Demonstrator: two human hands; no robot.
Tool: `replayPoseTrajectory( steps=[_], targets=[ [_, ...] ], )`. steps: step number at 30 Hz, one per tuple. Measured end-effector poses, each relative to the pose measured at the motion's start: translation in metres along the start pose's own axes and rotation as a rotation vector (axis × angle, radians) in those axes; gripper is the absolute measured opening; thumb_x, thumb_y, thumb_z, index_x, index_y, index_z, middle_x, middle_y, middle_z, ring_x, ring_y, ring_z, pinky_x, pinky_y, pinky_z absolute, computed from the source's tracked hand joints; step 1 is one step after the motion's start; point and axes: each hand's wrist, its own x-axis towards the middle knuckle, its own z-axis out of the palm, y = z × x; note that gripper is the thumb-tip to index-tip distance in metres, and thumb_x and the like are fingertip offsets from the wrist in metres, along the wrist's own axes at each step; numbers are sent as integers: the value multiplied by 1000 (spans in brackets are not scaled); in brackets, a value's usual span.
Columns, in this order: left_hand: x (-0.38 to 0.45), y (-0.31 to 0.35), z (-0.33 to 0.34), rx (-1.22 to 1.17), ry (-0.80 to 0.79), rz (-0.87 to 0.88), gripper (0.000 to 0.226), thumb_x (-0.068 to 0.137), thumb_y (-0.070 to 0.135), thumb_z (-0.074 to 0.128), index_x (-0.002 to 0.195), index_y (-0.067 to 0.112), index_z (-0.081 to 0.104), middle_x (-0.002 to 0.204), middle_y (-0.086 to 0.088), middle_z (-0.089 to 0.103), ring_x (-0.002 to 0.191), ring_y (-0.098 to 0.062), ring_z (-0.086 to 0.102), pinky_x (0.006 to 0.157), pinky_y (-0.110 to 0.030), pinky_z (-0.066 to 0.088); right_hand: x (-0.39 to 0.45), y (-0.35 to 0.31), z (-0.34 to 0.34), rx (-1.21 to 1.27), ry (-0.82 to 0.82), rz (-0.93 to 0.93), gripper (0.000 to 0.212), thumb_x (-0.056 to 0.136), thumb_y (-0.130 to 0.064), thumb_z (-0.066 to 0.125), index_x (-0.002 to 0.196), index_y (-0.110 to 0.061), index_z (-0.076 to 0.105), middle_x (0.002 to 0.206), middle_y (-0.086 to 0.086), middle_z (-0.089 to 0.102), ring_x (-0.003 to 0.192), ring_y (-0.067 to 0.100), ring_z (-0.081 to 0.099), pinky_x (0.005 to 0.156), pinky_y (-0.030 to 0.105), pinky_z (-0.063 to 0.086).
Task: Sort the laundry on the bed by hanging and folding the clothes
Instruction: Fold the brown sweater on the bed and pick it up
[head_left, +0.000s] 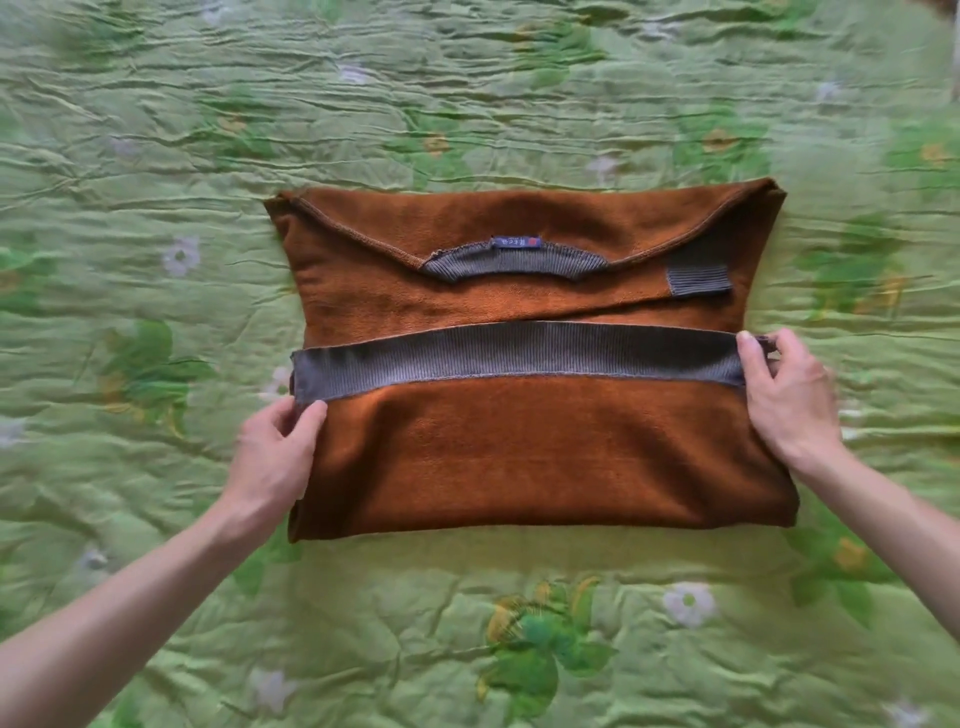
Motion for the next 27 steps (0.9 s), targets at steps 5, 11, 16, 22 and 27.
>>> replayPoseTrajectory(
  steps=[5,11,16,22,27],
  targets=[
    [9,-2,-8,44,100,137,19,104,29,65,89,18,66,75,8,74,67,-5,66,61,-22,53,-4,2,1,-97,56,66,48,109,-53,37,83,-14,48,72,18,57,73,42,58,63,42,34],
    [-3,-10,6,577,355,541,40,99,33,61,127,8,49,124,-19,53,119,-38,52,107,-47,39,-15,-5,-2,-160,244,-459,37,110,-30,43,130,-3,60,129,20,63,121,38,58,102,45,44],
    [-15,-21,28,876,-36,884,67,103,44,44,162,11,36,172,-12,22,161,-33,17,129,-52,18,-38,6,11,-359,-203,-880,58,109,-42,42,158,-11,41,168,11,30,158,26,24,125,49,29],
    [-4,-46,22,984,-108,795,76,101,57,34,167,23,20,176,-6,7,163,-31,6,132,-45,5,-38,61,18,-540,-241,-688,74,104,-62,26,166,-22,21,174,2,15,160,21,14,127,52,21],
    [-7,-45,15,1008,-201,935,81,99,61,40,166,18,24,175,-11,12,161,-35,12,127,-61,15,-39,57,17,-493,-191,-722,70,106,-56,31,164,-17,25,174,5,15,160,24,15,125,55,24]
  ],
)
